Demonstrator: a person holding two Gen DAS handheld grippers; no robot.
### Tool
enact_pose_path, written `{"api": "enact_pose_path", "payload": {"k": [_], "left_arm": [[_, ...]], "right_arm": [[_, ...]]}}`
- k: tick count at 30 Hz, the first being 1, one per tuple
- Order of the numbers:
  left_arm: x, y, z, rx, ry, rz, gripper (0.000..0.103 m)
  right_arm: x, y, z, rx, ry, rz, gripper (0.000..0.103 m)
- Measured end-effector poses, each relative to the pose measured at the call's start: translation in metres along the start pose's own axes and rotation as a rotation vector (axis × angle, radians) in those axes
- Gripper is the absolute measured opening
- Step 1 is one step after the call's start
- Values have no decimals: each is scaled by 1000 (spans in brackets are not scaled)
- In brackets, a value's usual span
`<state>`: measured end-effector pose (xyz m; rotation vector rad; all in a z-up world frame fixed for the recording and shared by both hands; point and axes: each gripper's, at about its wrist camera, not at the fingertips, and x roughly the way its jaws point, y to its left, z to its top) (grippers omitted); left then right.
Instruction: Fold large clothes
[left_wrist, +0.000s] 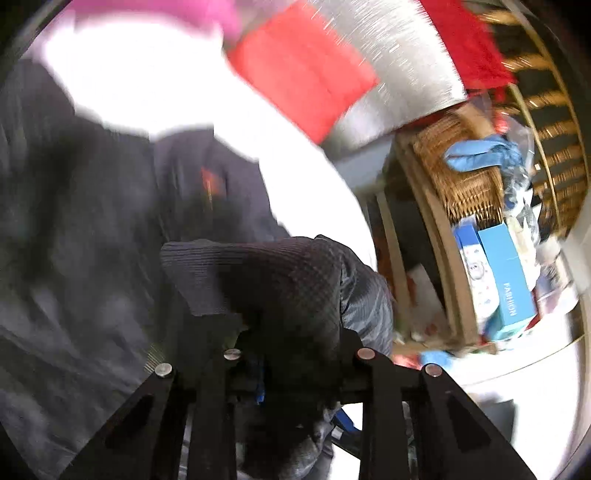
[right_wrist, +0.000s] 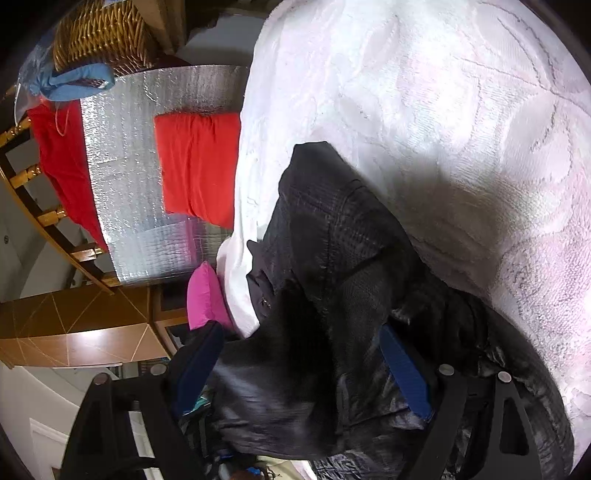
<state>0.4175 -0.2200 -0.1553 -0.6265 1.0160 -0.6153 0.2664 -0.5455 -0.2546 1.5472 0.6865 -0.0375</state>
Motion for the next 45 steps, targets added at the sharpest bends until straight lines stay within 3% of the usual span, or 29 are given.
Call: {"api": "enact_pose_path", "payload": {"k": [3, 5, 8, 11, 15, 18, 26, 30, 35, 39, 43, 45], "left_arm": [[-34, -1, 15, 99, -85, 114, 27], [-46, 6, 23, 133, -94, 181, 29], [-54, 28, 31, 146, -36, 289, 40], [-59, 59, 34, 115, 54, 348, 44], [-69, 100, 29, 32, 115, 306, 48], [-77, 110, 23, 30, 118, 291, 53], [-109, 136, 4, 33, 104, 338, 68], [-120, 152, 0, -26, 80, 326, 69], [-94, 162, 2, -164, 110, 254, 70], [-76, 173, 2, -307, 98, 184, 70], [-76, 173, 5, -379, 8, 138, 66], [-76, 169, 7, -367, -19, 165, 45]], "right_arm": [[-1, -1, 0, -6, -3, -12, 88], [-1, 1, -1, -25, -2, -22, 88], [-1, 6, -4, -71, 0, -51, 88], [1, 14, -9, -132, -9, -107, 88], [5, 15, -13, -154, -4, -136, 88], [5, 14, -14, -165, -4, -150, 88], [8, 14, -13, -179, -17, -196, 88], [9, 16, -16, -197, -25, -215, 88], [9, 18, -20, -220, -31, -230, 88], [8, 16, -19, -214, -27, -223, 88], [10, 19, -21, -228, -32, -238, 88], [11, 22, -24, -249, -35, -247, 87]]}}
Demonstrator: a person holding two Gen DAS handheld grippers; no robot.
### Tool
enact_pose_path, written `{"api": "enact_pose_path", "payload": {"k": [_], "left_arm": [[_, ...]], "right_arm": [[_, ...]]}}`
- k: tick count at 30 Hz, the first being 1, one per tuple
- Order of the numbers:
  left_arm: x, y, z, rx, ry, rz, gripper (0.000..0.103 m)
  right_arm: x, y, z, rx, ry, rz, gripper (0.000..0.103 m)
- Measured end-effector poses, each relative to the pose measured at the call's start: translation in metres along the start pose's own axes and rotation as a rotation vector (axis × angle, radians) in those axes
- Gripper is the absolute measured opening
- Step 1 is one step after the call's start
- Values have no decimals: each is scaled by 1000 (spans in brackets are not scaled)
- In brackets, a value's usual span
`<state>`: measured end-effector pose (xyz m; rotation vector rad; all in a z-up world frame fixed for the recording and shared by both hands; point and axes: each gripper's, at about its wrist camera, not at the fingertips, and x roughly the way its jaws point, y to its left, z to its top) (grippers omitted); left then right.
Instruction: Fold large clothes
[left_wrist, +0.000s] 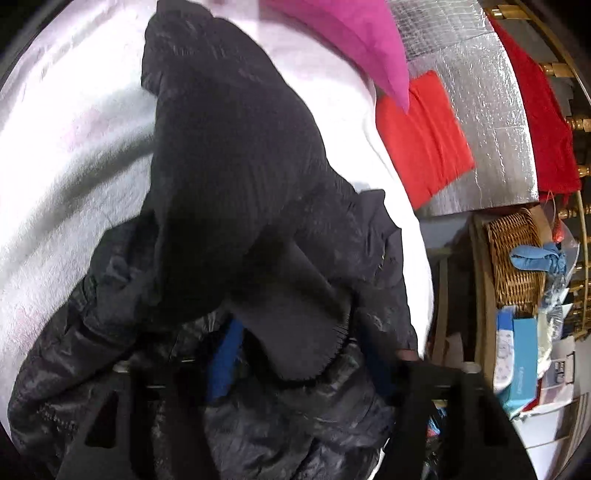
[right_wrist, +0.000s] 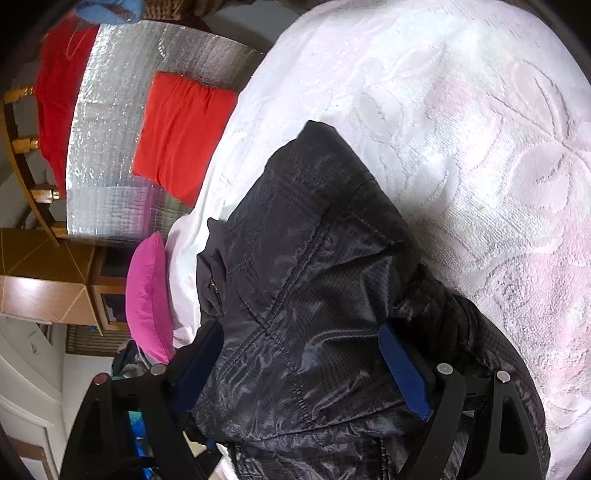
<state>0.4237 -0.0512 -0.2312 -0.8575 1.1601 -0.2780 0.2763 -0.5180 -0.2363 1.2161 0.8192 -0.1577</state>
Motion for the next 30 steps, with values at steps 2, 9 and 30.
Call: {"api": "enact_pose_path", "payload": {"k": [2, 9, 30], "left_arm": [[-2, -5, 0, 22, -21, 17, 30], [-9, -29, -7, 242, -117, 174, 21], [-123, 13, 51, 195, -165, 181, 71]], "right_arm": [[-1, 6, -2, -28, -10, -7, 79], [-8, 44, -19, -252, -91, -99, 51], [-19, 96, -59, -473, -200, 25, 78]]}}
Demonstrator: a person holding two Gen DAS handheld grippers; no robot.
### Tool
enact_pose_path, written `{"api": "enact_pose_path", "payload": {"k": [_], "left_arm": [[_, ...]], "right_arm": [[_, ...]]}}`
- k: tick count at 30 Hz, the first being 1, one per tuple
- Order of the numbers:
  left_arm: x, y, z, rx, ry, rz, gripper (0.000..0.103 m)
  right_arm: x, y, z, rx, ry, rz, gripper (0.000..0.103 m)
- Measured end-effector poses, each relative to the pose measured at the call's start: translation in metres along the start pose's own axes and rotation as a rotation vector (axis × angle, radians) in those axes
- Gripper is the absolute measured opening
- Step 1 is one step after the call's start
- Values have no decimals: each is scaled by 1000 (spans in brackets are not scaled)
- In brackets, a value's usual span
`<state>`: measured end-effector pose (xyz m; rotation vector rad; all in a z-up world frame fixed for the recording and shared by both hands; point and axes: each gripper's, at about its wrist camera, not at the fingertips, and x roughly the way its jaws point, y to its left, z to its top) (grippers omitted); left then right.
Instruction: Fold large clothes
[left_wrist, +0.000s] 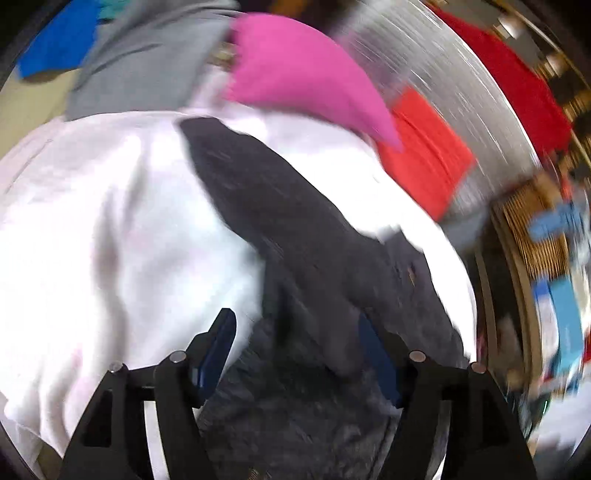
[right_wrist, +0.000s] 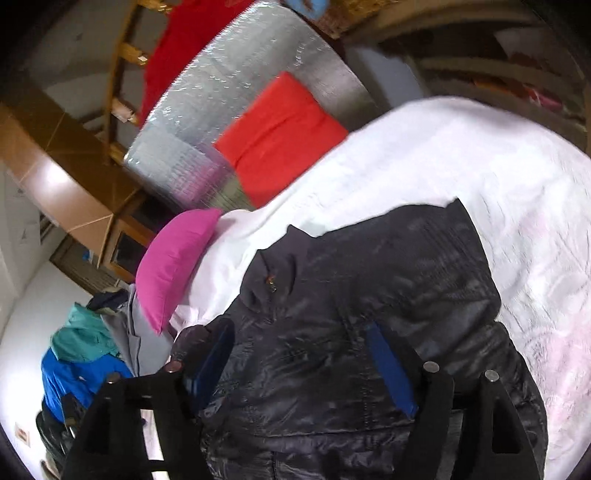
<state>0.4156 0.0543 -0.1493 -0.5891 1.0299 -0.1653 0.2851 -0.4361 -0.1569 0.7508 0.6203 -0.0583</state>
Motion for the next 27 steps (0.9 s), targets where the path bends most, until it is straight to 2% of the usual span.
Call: {"api": "enact_pose_path", "payload": {"k": [2, 5, 12, 16, 18, 20, 21, 23, 25, 27], "left_arm": [[1, 19, 17, -74, -9, -7, 72], [24, 36, 38, -156, 13, -2, 73], [88, 40, 59, -234, 65, -11, 73], [111, 45, 68, -278, 68, -16, 70], [121, 46, 73, -298, 72, -18, 62], [131, 49, 74, -317, 88, -3, 39], [134, 50, 74, -316, 92, 14, 35], [136, 52, 75, -306, 86, 32, 17], [130, 46, 75, -280, 53, 31, 11], [115, 29, 75, -208, 6, 35, 8]], "right_arm": [[6, 3, -4, -10, 26, -1, 78], [16, 0, -9, 23, 74, 13, 78], [31, -1, -10, 20, 103, -8, 78], [33, -3, -9, 21, 111, -8, 78], [34, -3, -9, 23, 115, -6, 78], [37, -3, -8, 20, 121, -9, 78], [38, -2, -7, 17, 124, -10, 78], [40, -1, -7, 14, 127, -12, 78], [40, -1, -6, 13, 126, -16, 78], [40, -3, -6, 21, 122, -22, 78]]}}
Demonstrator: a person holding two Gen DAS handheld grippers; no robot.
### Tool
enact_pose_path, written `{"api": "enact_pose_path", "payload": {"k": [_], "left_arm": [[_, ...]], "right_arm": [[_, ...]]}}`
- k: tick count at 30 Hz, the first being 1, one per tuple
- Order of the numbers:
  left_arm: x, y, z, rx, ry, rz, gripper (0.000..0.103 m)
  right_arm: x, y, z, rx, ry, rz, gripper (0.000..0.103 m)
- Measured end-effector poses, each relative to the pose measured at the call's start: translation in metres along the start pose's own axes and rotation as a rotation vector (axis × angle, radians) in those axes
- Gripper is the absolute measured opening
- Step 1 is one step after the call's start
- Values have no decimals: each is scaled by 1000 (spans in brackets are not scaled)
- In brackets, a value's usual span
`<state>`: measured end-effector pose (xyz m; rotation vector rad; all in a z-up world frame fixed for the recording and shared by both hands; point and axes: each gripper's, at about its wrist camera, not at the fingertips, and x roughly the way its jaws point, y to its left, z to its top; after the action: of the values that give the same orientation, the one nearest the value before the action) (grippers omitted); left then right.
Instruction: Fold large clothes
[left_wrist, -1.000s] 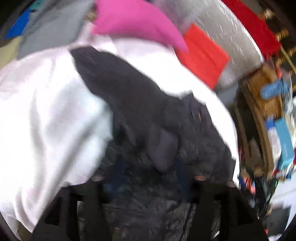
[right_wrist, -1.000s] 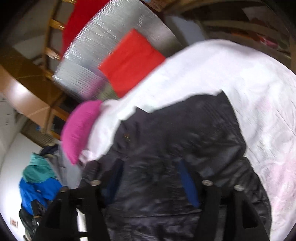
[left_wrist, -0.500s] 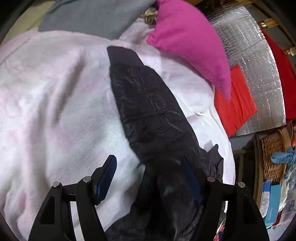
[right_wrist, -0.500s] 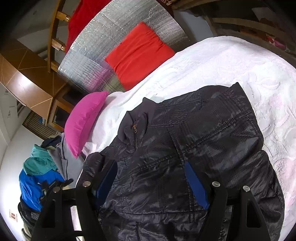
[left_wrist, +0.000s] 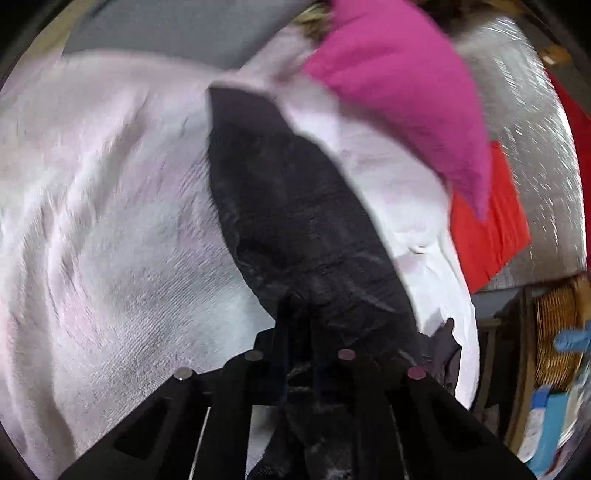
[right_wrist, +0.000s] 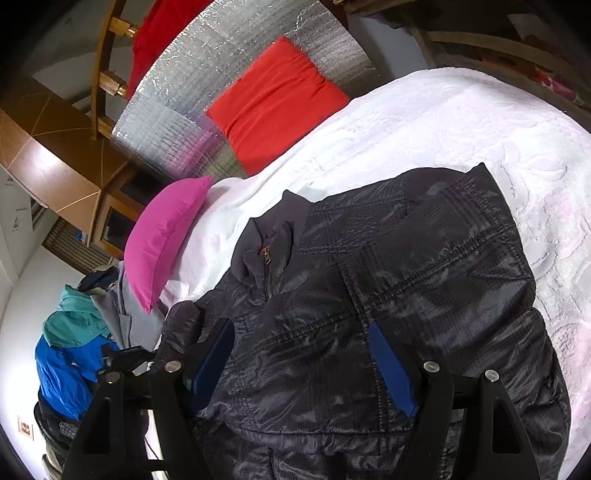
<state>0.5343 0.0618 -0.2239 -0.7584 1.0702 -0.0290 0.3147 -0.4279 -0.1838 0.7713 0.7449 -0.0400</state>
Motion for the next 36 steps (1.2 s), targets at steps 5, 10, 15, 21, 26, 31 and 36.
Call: {"api": "enact_pose_path", "payload": {"k": [5, 10, 15, 21, 26, 31, 36], "left_arm": [[-39, -54, -22, 197, -45, -64, 7], [-67, -111, -77, 409, -29, -117, 7], [-60, -138, -147, 521, 21, -148, 6], [-4, -115, -197, 437, 127, -159, 6], [-1, -80, -190, 316, 205, -274, 12], [-50, -60, -175, 314, 163, -331, 71], [-84, -22, -136, 148, 101, -365, 81]], "right_arm": [[-2, -10, 2, 52, -3, -3, 78], [-8, -17, 5, 84, -13, -8, 78], [-16, -25, 7, 122, -20, 4, 78], [-26, -34, 8, 149, -31, 14, 78], [-34, -38, 10, 155, -39, 25, 78], [-39, -44, 13, 180, -50, 33, 78], [-38, -40, 9, 169, -42, 34, 78]]}}
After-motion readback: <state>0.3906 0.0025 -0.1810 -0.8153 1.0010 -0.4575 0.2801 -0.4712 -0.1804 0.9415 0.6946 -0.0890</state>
